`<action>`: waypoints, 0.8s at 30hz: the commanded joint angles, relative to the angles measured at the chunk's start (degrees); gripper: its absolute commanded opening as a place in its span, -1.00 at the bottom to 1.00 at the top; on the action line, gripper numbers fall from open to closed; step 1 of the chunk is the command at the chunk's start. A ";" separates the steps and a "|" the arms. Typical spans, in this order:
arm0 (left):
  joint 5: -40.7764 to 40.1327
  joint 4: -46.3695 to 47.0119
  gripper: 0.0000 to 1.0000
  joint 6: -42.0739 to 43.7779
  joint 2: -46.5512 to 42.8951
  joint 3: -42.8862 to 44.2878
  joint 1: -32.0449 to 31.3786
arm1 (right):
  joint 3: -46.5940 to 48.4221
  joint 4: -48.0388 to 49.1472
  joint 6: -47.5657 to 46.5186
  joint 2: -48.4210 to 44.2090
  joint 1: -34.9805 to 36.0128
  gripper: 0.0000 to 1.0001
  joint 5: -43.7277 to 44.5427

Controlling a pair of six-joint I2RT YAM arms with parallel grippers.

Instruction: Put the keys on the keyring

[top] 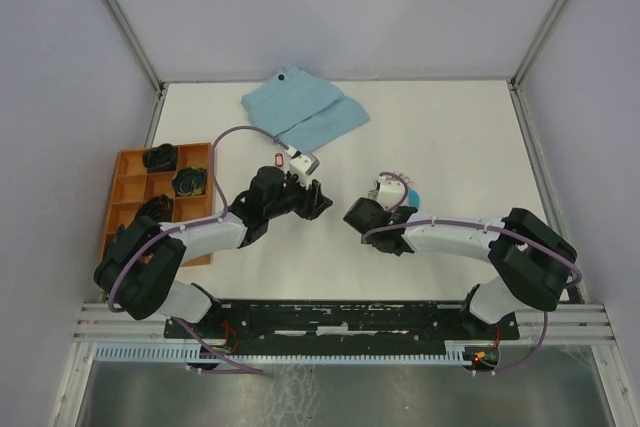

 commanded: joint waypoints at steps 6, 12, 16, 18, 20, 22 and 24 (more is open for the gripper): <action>-1.14 1.07 0.04 -1.30 -2.01 -1.03 1.89 | 4.84 0.28 7.37 2.93 1.06 0.27 5.28; -0.31 1.36 0.05 -1.99 -1.13 -0.78 2.37 | 5.45 -0.06 9.60 5.46 1.04 0.29 5.49; 0.18 1.36 0.05 -2.48 -0.51 -0.60 2.56 | 4.85 -0.19 10.29 6.97 1.09 0.19 6.69; 0.28 1.36 0.05 -2.66 -0.46 -0.60 2.65 | 3.85 -0.08 10.29 6.68 1.06 0.10 7.15; 0.42 1.36 0.04 -2.76 -0.49 -0.55 2.73 | 2.74 -0.43 9.99 5.70 1.02 0.01 7.45; 0.47 1.30 0.05 -2.75 -0.69 -0.68 2.78 | 1.67 -0.10 9.05 4.04 0.98 -0.08 7.55; 0.53 1.35 0.05 -2.84 -0.85 -0.56 2.82 | 1.15 -0.29 7.52 1.92 0.95 -0.17 7.47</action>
